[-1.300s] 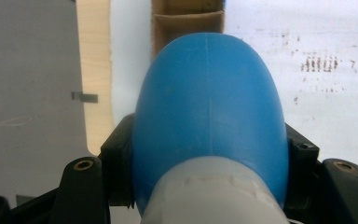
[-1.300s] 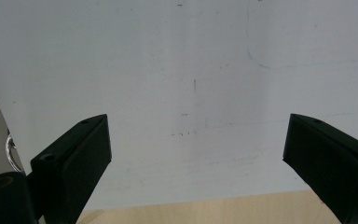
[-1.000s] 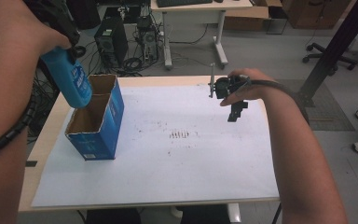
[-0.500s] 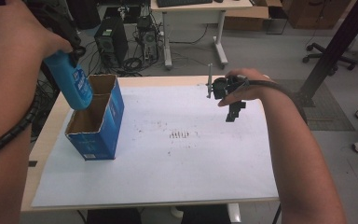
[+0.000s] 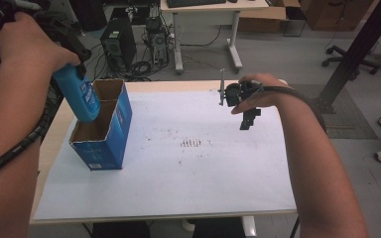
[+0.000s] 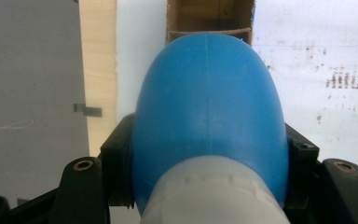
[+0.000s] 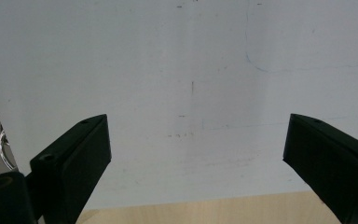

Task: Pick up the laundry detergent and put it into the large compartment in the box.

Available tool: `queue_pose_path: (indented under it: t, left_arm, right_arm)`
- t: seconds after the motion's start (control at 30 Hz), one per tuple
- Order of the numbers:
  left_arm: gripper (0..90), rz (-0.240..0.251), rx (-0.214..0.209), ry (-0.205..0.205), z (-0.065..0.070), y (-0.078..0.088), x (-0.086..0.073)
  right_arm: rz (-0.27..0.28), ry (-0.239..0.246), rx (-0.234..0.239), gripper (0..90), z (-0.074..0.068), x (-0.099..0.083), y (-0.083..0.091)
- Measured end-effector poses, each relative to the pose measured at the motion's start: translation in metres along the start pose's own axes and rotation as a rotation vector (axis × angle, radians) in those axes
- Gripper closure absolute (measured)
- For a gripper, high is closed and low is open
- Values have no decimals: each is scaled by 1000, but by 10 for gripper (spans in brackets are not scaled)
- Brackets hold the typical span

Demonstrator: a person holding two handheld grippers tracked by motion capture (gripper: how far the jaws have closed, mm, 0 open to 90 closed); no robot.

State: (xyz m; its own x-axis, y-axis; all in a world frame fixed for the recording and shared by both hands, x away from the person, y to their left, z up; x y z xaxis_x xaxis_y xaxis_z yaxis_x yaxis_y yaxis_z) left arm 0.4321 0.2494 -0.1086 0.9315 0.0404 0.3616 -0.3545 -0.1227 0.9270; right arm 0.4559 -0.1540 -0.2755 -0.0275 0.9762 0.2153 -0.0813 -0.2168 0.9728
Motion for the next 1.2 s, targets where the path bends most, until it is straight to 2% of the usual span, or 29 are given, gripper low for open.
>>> queue_pose_path:
  t: [0.57, 0.93, 1.07, 1.2]
  left_arm:
    - [378, -14, -36, 5, 0, -32, -11]
    - [378, -29, -22, -1, 3, -55, -18]
    - [378, -35, -1, -21, 7, -66, -22]
    - [377, -41, -11, -23, 8, -75, -25]
  right_arm:
    - [4, 2, -3, 74, -1, 1, -1]
    - [5, 4, 2, 75, -1, 1, -2]
    - [0, 7, 3, 75, -1, 2, -3]
    - [-4, 8, 4, 75, -2, 4, -3]
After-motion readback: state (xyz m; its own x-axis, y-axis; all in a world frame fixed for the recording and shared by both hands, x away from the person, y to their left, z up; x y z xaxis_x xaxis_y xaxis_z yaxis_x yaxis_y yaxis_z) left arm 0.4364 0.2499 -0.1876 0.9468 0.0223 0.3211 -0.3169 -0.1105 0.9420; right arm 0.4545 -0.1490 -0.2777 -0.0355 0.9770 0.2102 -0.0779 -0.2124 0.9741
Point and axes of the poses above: each handheld gripper's, and its own axes: y roughly backward along the jaws, x roughly out of its top, z roughly to its right, the point moved 1 cm from there along -y, roughly forward along the jaws, and after that the axes turned 15 degrees about z, right-handed, at the moved point
